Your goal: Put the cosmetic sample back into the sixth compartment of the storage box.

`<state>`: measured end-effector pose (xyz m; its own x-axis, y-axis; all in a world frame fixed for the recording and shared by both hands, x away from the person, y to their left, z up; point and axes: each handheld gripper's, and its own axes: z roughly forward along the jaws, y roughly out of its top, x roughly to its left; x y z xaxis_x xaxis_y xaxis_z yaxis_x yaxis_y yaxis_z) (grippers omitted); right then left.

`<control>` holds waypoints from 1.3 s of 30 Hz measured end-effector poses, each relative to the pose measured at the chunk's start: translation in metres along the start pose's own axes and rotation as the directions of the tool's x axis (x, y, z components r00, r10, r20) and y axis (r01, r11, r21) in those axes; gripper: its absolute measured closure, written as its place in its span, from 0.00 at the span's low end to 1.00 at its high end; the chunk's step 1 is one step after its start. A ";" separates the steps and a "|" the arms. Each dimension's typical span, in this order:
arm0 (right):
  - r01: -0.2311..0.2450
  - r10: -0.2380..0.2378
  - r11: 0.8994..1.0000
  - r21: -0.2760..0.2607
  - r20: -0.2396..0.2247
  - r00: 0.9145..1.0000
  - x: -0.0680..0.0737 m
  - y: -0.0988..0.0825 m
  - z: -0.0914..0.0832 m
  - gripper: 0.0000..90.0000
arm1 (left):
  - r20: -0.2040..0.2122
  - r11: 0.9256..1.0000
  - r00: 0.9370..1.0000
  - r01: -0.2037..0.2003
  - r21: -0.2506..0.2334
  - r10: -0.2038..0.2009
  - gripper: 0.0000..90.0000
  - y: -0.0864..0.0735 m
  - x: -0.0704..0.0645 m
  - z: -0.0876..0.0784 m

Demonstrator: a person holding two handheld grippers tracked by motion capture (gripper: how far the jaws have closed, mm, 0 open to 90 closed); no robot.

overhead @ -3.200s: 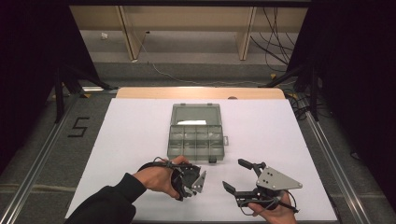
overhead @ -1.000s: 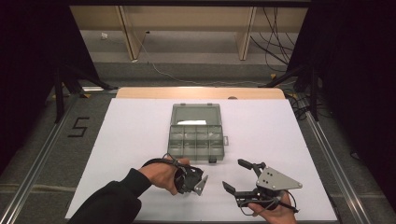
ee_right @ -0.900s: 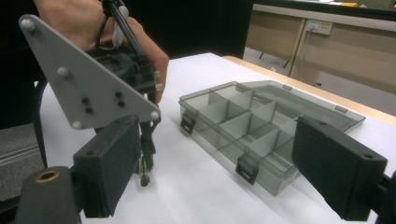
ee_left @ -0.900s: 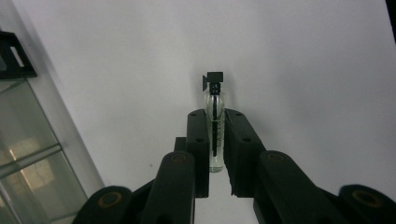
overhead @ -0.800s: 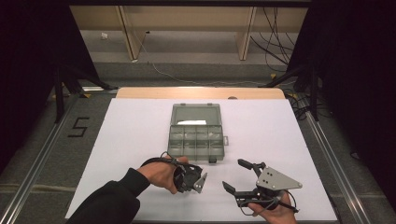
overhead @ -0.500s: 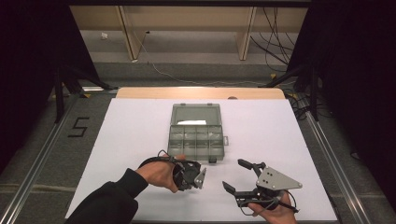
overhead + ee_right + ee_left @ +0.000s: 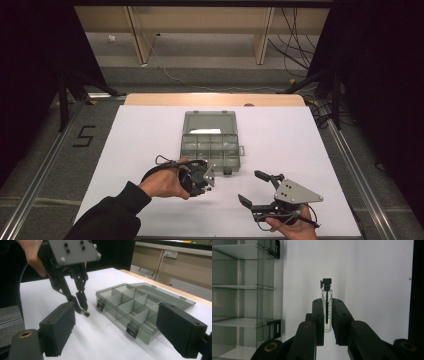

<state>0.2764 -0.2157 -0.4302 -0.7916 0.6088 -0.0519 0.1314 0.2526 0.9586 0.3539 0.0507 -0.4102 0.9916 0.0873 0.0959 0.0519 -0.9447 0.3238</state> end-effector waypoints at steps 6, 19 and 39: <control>0.008 -0.008 1.000 0.004 -0.001 1.000 0.000 0.000 0.000 0.19 | -0.014 0.998 0.998 0.064 -0.008 -0.065 0.90 -0.006 0.005 -0.009; -0.001 0.001 1.000 0.000 -0.001 1.000 0.000 0.000 0.000 0.19 | -0.063 0.981 0.979 0.193 -0.005 -0.193 0.90 -0.022 0.026 -0.023; -0.002 0.002 1.000 -0.018 -0.002 1.000 0.000 -0.001 0.001 0.19 | -0.090 0.931 0.927 0.365 -0.009 -0.364 0.90 -0.035 0.071 -0.020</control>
<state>0.2774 -0.2150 -0.4312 -0.7927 0.6076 -0.0491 0.1226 0.2379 0.9635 0.4200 0.0962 -0.3962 0.8896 0.4533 0.0557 0.4090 -0.8450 0.3446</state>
